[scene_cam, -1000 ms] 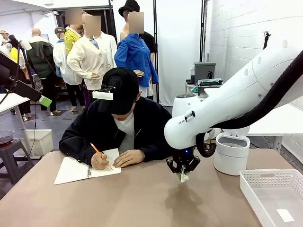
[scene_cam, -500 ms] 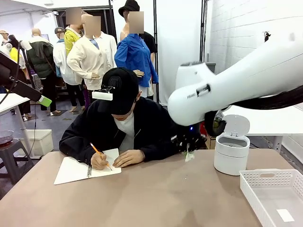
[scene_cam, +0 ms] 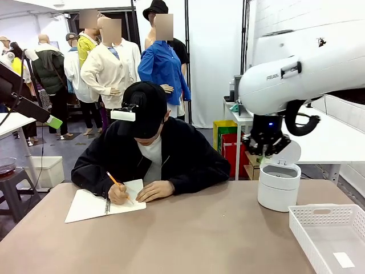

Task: Sort the paper based on its condition.
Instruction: If a person hands you a paper, place it in the Organizing basket , and if it's crumpled, put it in the Trash can.

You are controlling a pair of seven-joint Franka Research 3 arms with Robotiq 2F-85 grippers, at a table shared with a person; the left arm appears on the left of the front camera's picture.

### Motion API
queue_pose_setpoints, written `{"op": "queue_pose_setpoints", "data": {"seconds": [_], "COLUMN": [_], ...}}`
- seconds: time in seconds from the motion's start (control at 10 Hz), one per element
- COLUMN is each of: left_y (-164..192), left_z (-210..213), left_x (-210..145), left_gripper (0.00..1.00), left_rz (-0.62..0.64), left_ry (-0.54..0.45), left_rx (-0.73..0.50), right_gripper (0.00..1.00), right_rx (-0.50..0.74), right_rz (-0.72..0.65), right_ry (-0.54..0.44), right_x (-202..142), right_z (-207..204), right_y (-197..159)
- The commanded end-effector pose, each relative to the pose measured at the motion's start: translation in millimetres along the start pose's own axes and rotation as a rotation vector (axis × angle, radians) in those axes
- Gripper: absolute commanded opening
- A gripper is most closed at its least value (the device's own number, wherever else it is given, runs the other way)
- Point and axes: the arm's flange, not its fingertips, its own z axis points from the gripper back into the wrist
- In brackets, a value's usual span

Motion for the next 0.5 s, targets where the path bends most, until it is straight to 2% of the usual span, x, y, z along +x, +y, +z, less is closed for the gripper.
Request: {"op": "queue_pose_setpoints", "data": {"seconds": [0.0, 0.1, 0.3, 0.4], "left_y": [0, 0, 0, 0], "left_z": [-1, -1, -1, -1], "left_x": [1, 1, 1, 1], "left_gripper": [1.0, 1.0, 1.0, 1.0], "left_rz": [0.003, 0.003, 0.003, 0.003], "left_ry": [-0.014, -0.014, -0.014, -0.014], "left_rx": [-0.003, -0.003, -0.003, -0.003], "right_gripper": [0.06, 0.06, 0.06, 0.06], "right_rx": [0.03, 0.042, 0.01, 0.0], "right_rz": [0.033, 0.128, 0.118, 0.155], "right_ry": [0.048, 0.071, 0.093, 0.092], "right_x": [19, 29, 47, 55], "right_z": [-8, -6, -6, -11], "right_y": [-19, -30, -47, -51]}}
